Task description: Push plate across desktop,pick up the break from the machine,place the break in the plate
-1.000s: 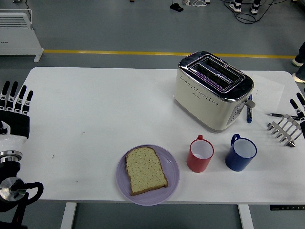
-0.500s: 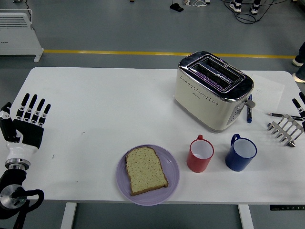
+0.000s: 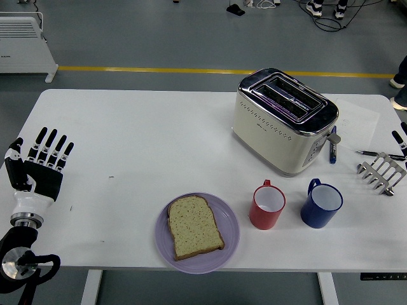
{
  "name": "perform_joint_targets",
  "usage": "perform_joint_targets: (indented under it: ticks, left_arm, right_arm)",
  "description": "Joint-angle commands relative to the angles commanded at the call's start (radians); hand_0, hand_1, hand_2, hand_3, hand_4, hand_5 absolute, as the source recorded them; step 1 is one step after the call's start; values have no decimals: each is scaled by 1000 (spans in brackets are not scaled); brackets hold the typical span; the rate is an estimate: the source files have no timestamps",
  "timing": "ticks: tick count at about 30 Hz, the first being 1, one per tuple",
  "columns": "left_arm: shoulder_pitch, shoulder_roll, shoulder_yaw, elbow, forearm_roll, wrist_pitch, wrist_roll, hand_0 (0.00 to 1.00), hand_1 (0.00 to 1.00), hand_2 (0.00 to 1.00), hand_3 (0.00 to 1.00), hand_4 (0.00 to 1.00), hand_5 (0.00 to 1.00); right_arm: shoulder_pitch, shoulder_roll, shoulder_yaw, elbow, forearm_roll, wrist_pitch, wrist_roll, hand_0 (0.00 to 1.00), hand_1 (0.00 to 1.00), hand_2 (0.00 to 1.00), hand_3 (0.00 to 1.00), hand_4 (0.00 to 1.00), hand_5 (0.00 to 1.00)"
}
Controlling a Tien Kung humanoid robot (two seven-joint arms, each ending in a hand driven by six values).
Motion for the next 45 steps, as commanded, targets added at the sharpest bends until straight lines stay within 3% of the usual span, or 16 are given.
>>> perform_joint_targets:
  ticks: [13, 45]
  left_arm:
    - [18, 0, -5, -4, 20, 9, -9, 803, 801, 822, 743, 542, 998]
    - [2, 0, 4, 10, 26, 11, -15, 802, 795, 807, 741, 550, 998]
  right_arm:
    - [-5, 4, 2, -7, 10, -7, 1, 775, 758, 771, 741, 501, 477]
    - [2, 3, 18, -21, 33, -4, -1, 770, 750, 762, 724, 493, 456]
